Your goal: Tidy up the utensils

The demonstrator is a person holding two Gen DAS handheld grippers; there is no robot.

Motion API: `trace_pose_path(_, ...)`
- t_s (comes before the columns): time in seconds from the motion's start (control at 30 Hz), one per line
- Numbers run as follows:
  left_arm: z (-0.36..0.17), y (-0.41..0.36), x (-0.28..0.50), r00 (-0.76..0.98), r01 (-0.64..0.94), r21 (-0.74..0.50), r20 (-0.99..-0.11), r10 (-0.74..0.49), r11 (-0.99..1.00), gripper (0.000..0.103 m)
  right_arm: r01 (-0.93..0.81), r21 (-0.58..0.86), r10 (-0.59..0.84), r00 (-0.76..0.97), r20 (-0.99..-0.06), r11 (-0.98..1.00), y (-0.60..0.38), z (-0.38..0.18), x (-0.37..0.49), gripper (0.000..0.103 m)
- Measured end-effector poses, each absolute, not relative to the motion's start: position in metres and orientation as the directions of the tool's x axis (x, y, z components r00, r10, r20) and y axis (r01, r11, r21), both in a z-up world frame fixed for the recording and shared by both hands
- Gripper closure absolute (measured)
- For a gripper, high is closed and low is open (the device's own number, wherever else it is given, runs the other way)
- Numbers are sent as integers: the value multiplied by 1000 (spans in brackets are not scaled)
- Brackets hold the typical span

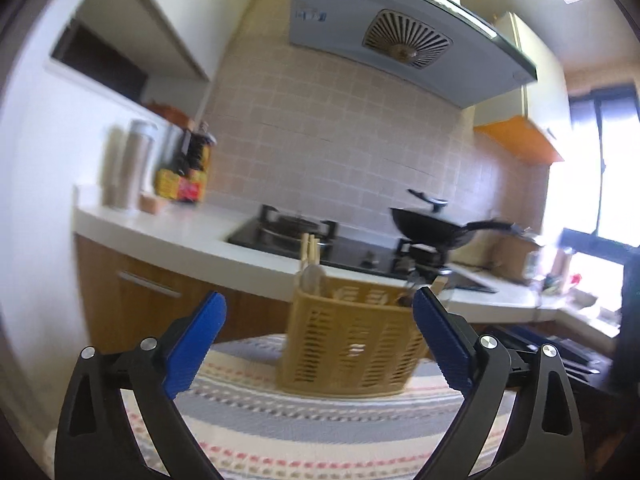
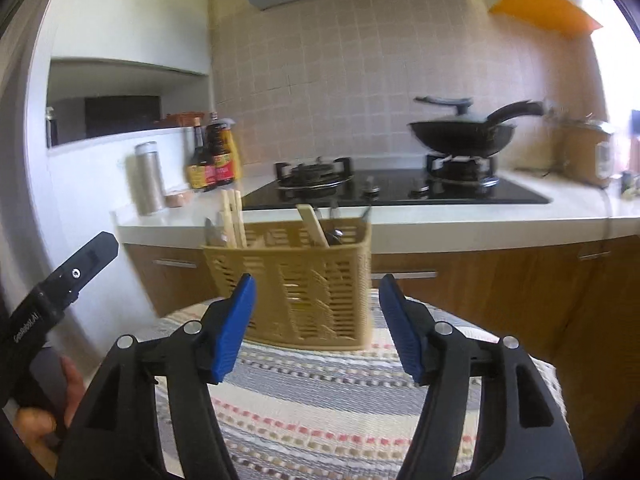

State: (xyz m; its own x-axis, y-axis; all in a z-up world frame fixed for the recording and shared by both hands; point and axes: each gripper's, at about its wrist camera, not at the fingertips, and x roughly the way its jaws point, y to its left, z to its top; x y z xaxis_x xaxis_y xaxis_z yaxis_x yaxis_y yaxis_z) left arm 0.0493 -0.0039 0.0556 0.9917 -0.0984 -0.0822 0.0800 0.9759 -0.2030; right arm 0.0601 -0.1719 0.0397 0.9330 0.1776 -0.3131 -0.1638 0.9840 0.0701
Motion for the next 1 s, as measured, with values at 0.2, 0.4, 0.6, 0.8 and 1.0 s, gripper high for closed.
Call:
trace_pose_path(0.2,39,-14,47,997,4,-132,-73,-14,991,9,37,-9,-38,972,-234,999,-180,14,47,24)
trace_pose_path(0.4,30,-14,58,990,-25,-113,-139,9,993,9,37,11,-34,975,-218,999,-186,13,47,8)
trace_pose_path(0.6,25,-19,60,986,-67,-57,-157,57,996,8,30,13,-26,973,-231,999,-189,16,47,8)
trace_pose_path(0.8,21,-22,63,982,-76,-23,-174,70,997,8,21,12,-18,973,-229,1000,-188,16,43,8)
trace_pose_path(1.0,21,-28,60,984,-70,13,-165,71,997,8,19,2,-18,973,-231,1000,-186,16,42,8)
